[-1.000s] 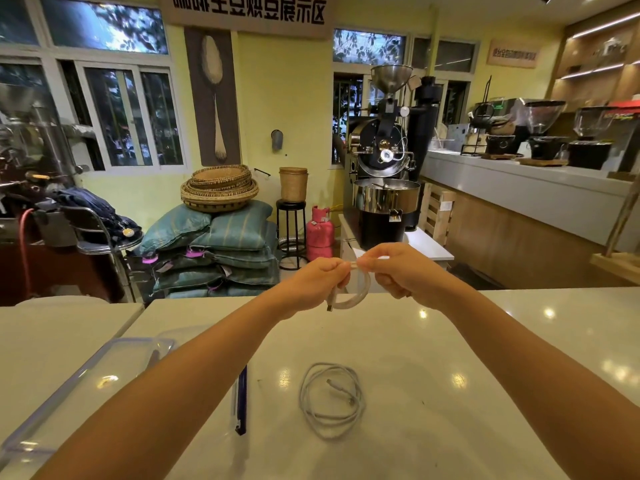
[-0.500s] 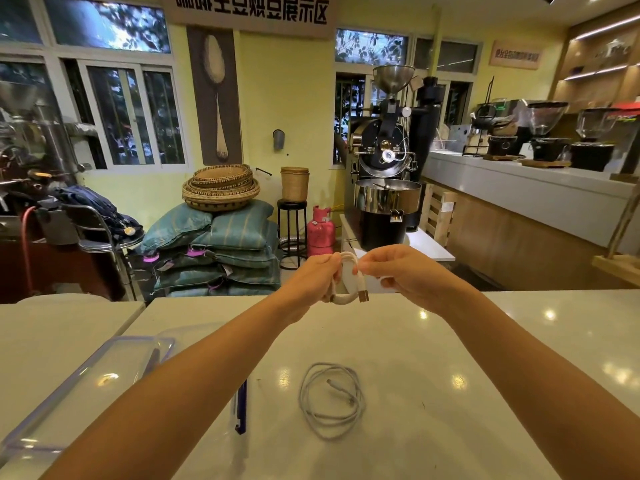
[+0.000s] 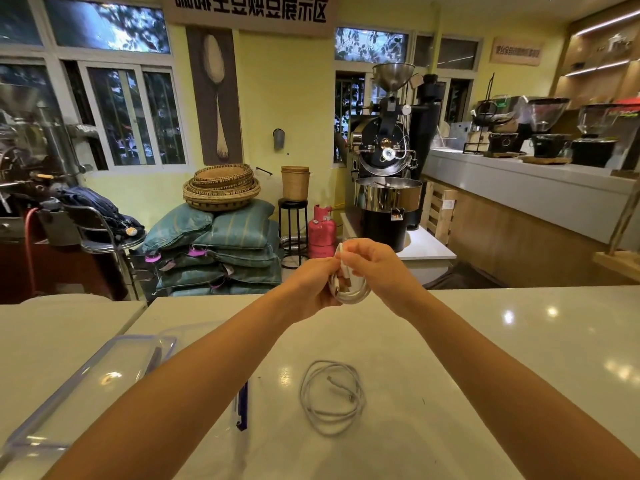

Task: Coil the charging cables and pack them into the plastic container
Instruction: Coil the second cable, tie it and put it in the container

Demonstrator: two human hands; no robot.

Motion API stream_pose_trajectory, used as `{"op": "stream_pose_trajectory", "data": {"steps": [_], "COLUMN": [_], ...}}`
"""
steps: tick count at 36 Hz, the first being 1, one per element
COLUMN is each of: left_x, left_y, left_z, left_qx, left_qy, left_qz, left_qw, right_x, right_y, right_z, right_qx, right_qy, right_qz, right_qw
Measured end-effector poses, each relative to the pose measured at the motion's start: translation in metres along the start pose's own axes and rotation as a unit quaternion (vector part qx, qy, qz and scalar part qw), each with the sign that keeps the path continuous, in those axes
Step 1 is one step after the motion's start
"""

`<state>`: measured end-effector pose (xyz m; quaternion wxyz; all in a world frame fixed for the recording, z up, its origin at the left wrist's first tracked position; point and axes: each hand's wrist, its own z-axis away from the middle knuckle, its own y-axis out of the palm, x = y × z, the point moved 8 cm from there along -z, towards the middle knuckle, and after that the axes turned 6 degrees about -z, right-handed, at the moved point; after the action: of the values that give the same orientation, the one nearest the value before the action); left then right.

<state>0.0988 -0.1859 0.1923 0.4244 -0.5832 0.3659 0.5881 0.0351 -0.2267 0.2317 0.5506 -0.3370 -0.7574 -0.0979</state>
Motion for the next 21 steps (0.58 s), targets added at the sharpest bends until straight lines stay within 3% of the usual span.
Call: {"op": "stream_pose_trajectory", "data": {"steps": [5, 9, 12, 16, 21], "left_x": [-0.002, -0.004, -0.006, -0.006, -0.011], "left_y": [-0.006, -0.004, -0.005, -0.01, -0.015], "left_z": [0.001, 0.002, 0.002, 0.003, 0.005], "left_qx": [0.015, 0.036, 0.04, 0.021, 0.005], "left_qy": [-0.006, -0.009, -0.007, -0.004, 0.013], "left_qz": [0.015, 0.015, 0.006, -0.049, -0.107], "left_qw": [1.0, 0.999, 0.999, 0.999, 0.994], "right_x": [0.007, 0.014, 0.01, -0.003, -0.006], "right_y": [-0.005, -0.012, -0.018, -0.02, -0.013], "right_z": [0.005, 0.008, 0.008, 0.003, -0.002], "right_qx": [-0.003, -0.037, -0.075, -0.077, -0.067], "right_qy": [-0.067, -0.122, -0.113, -0.041, -0.013], "right_qz": [0.145, 0.199, 0.156, 0.044, 0.079], "right_qw": [0.987, 0.972, 0.978, 0.995, 0.995]}}
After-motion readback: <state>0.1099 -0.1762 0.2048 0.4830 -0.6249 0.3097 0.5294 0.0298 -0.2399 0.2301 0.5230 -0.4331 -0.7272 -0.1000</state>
